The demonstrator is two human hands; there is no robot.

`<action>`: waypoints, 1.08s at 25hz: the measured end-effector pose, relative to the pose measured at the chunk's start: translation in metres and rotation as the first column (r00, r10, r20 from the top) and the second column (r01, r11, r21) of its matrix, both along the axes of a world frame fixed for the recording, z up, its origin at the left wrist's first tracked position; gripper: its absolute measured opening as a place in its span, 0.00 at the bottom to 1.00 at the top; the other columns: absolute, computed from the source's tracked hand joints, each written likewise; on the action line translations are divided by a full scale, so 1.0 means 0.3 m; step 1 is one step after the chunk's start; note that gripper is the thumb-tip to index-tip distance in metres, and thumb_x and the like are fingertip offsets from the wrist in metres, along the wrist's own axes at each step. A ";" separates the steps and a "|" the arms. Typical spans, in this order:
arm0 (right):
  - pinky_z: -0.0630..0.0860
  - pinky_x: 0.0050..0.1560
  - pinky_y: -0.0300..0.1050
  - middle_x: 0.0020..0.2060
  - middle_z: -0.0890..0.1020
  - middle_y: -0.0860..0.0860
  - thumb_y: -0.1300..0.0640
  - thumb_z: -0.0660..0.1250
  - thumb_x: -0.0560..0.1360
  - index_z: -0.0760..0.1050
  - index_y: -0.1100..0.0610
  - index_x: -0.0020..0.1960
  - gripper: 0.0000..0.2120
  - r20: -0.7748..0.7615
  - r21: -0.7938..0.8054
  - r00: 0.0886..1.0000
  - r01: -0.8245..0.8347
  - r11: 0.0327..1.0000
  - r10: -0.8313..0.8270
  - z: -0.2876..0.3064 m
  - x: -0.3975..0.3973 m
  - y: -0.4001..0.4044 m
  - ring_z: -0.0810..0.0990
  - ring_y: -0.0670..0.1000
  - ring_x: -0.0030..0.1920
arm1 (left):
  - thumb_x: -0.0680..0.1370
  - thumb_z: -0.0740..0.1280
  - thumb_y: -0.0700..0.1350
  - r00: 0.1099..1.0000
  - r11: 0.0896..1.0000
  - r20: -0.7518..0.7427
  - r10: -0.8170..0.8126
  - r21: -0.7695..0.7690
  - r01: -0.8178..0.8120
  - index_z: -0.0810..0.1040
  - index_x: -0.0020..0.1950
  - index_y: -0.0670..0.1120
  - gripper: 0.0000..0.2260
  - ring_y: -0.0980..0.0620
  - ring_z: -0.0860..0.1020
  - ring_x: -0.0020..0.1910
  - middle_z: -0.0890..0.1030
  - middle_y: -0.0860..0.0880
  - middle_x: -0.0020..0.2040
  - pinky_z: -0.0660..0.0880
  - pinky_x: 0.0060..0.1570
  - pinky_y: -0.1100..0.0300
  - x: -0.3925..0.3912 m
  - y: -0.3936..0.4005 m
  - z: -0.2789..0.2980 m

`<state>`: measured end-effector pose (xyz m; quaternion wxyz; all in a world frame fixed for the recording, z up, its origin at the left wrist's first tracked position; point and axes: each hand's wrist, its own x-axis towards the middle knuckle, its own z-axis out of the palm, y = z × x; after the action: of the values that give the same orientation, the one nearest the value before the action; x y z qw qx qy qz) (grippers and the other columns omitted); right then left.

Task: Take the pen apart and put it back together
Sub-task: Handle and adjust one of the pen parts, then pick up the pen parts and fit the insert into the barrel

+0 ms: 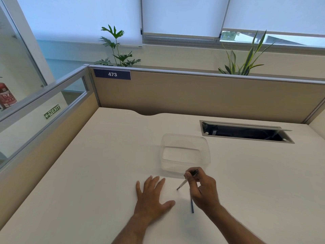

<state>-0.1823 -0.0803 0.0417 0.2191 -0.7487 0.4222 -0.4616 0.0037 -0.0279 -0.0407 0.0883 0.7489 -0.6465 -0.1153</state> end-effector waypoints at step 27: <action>0.85 0.40 0.47 0.37 0.86 0.58 0.64 0.76 0.71 0.80 0.54 0.42 0.07 0.596 0.487 0.729 0.003 0.874 -0.335 0.021 -0.055 -0.005 0.86 0.60 0.42 | 0.76 0.70 0.51 -0.143 0.938 -0.972 0.184 0.218 -0.268 0.86 0.52 0.50 0.09 0.56 0.80 0.56 0.86 0.56 0.53 0.80 0.55 0.51 -0.197 -0.063 0.237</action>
<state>-0.1989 -0.0819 0.0479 0.4787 -0.4191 0.4801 -0.6039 -0.0553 -0.0468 0.0304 0.5749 0.5142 -0.2314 -0.5929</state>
